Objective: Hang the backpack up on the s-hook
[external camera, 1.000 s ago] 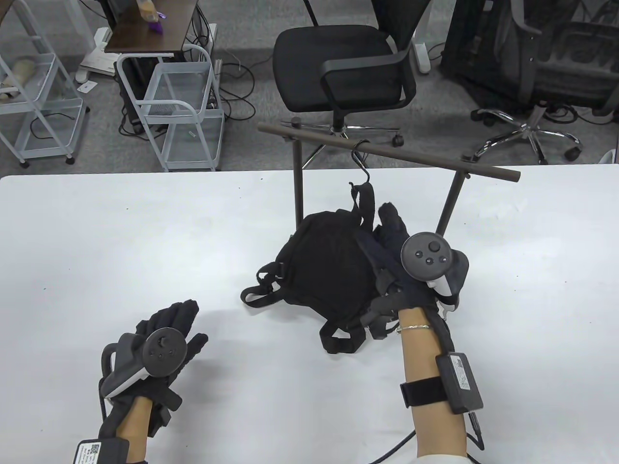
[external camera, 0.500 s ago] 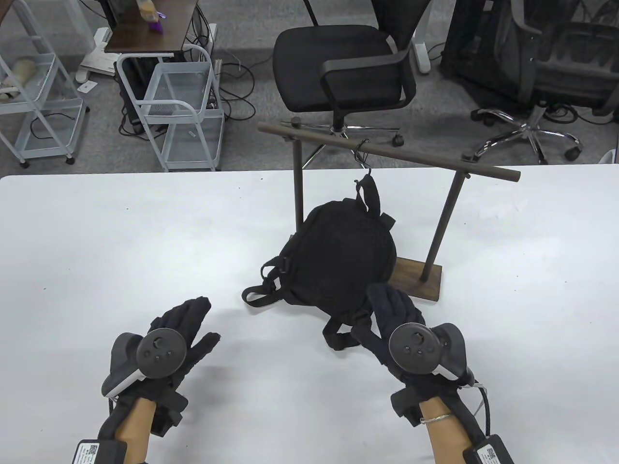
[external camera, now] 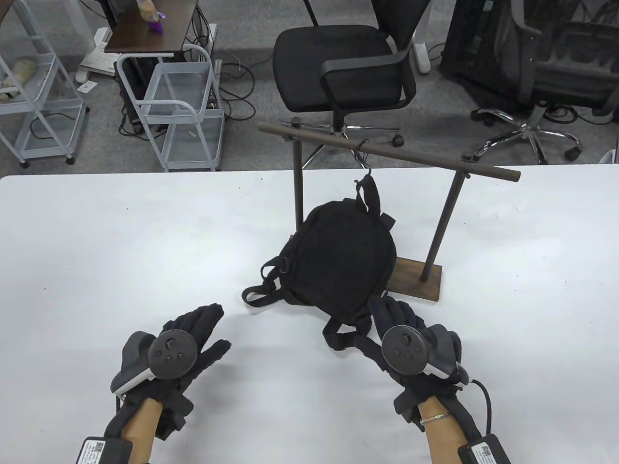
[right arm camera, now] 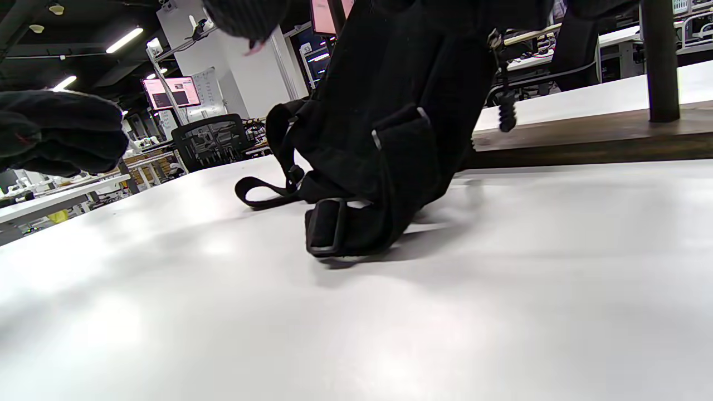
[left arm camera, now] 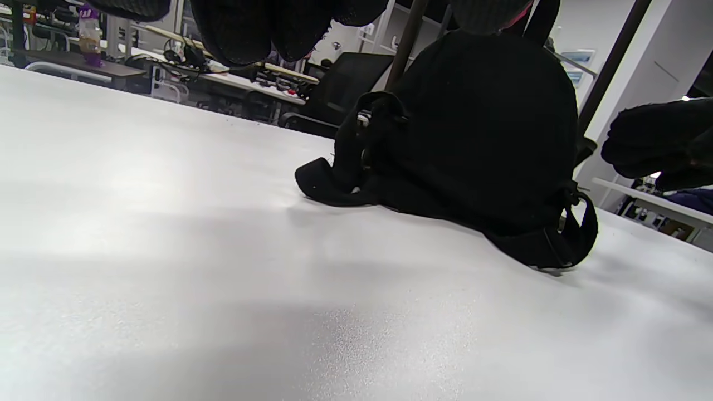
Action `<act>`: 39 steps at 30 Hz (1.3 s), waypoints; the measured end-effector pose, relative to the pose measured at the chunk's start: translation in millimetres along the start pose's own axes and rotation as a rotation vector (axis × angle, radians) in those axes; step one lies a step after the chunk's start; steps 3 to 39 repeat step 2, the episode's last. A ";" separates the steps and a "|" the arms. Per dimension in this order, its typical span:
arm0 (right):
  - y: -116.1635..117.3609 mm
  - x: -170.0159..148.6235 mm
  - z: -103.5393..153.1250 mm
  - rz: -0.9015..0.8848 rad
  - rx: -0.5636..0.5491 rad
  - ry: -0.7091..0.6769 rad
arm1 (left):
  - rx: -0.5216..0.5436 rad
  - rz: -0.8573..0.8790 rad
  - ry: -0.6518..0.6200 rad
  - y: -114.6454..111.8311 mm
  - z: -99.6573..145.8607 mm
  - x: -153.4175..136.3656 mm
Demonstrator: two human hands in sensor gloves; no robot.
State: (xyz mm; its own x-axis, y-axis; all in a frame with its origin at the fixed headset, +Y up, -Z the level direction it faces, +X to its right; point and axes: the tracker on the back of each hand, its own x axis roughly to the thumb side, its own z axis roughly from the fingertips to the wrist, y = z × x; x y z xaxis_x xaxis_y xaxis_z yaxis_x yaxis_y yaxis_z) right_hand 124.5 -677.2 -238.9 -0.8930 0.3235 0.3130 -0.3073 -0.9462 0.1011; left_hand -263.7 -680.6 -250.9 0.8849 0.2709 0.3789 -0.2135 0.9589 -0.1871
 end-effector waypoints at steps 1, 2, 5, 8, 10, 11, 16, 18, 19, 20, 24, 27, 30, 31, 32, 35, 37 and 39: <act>0.1 0.1 -0.2 -0.002 0.002 -0.001 | -0.001 -0.001 0.004 -0.3 0.3 -0.1; 0.5 0.5 -0.5 -0.004 0.005 -0.003 | -0.003 -0.001 0.007 -0.4 0.6 -0.2; 0.5 0.5 -0.5 -0.004 0.005 -0.003 | -0.003 -0.001 0.007 -0.4 0.6 -0.2; 0.5 0.5 -0.5 -0.004 0.005 -0.003 | -0.003 -0.001 0.007 -0.4 0.6 -0.2; 0.5 0.5 -0.5 -0.004 0.005 -0.003 | -0.003 -0.001 0.007 -0.4 0.6 -0.2; 0.5 0.5 -0.5 -0.004 0.005 -0.003 | -0.003 -0.001 0.007 -0.4 0.6 -0.2; 0.5 0.5 -0.5 -0.004 0.005 -0.003 | -0.003 -0.001 0.007 -0.4 0.6 -0.2; 0.5 0.5 -0.5 -0.004 0.005 -0.003 | -0.003 -0.001 0.007 -0.4 0.6 -0.2; 0.5 0.5 -0.5 -0.004 0.005 -0.003 | -0.003 -0.001 0.007 -0.4 0.6 -0.2; 0.5 0.5 -0.5 -0.004 0.005 -0.003 | -0.003 -0.001 0.007 -0.4 0.6 -0.2; 0.5 0.5 -0.5 -0.004 0.005 -0.003 | -0.003 -0.001 0.007 -0.4 0.6 -0.2; 0.5 0.5 -0.5 -0.004 0.005 -0.003 | -0.003 -0.001 0.007 -0.4 0.6 -0.2; 0.5 0.5 -0.5 -0.004 0.005 -0.003 | -0.003 -0.001 0.007 -0.4 0.6 -0.2; 0.5 0.5 -0.5 -0.004 0.005 -0.003 | -0.003 -0.001 0.007 -0.4 0.6 -0.2; 0.5 0.5 -0.5 -0.004 0.005 -0.003 | -0.003 -0.001 0.007 -0.4 0.6 -0.2; 0.5 0.5 -0.5 -0.004 0.005 -0.003 | -0.003 -0.001 0.007 -0.4 0.6 -0.2; 0.5 0.5 -0.5 -0.004 0.005 -0.003 | -0.003 -0.001 0.007 -0.4 0.6 -0.2; 0.5 0.5 -0.5 -0.004 0.005 -0.003 | -0.003 -0.001 0.007 -0.4 0.6 -0.2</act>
